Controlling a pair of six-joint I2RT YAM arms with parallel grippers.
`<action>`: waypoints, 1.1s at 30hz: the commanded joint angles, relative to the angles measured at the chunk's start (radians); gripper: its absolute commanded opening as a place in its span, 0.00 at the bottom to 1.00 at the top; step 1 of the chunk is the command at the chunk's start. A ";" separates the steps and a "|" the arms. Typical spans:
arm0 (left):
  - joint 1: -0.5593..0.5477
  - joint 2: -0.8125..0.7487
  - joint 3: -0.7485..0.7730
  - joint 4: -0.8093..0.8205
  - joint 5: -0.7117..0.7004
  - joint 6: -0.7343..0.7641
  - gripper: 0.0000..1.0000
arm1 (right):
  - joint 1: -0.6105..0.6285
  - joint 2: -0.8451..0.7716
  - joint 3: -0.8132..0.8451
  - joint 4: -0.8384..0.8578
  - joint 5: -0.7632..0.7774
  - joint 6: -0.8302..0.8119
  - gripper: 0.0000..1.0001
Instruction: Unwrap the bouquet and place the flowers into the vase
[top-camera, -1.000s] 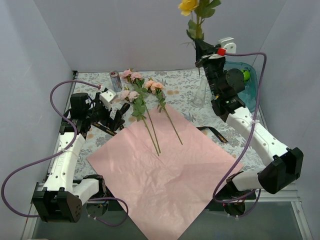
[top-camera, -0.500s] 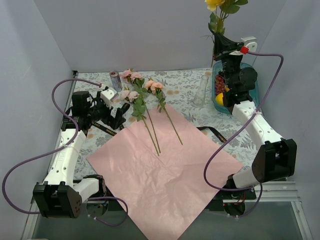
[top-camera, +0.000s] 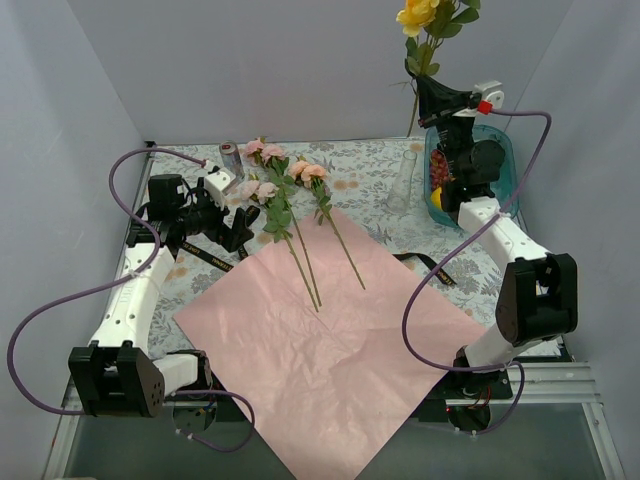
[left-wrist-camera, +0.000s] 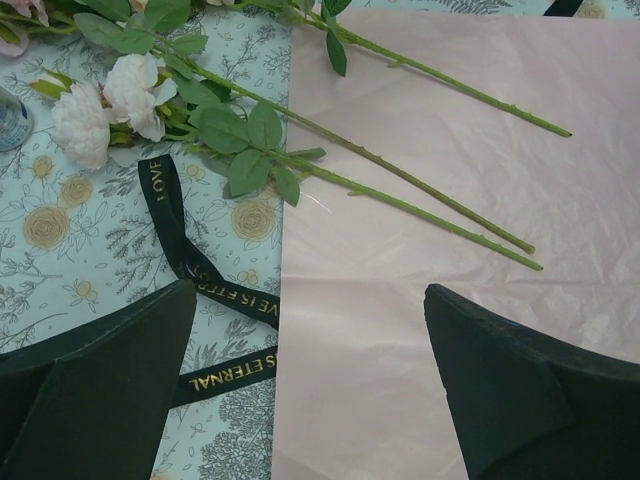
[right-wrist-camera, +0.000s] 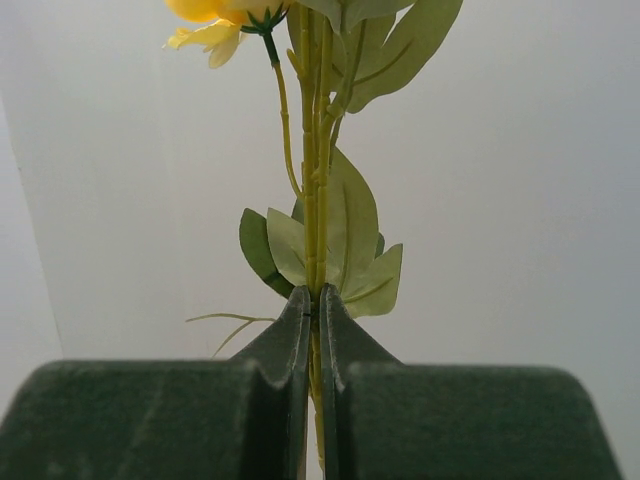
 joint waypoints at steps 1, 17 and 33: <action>0.000 0.000 0.031 0.013 0.035 0.011 0.98 | -0.005 -0.012 -0.017 0.122 -0.021 0.022 0.01; 0.000 -0.017 0.015 0.002 0.006 0.034 0.98 | -0.011 -0.029 -0.104 0.113 -0.011 -0.014 0.01; 0.000 -0.019 0.024 -0.014 -0.006 0.044 0.98 | -0.040 -0.004 -0.201 0.180 -0.028 0.011 0.01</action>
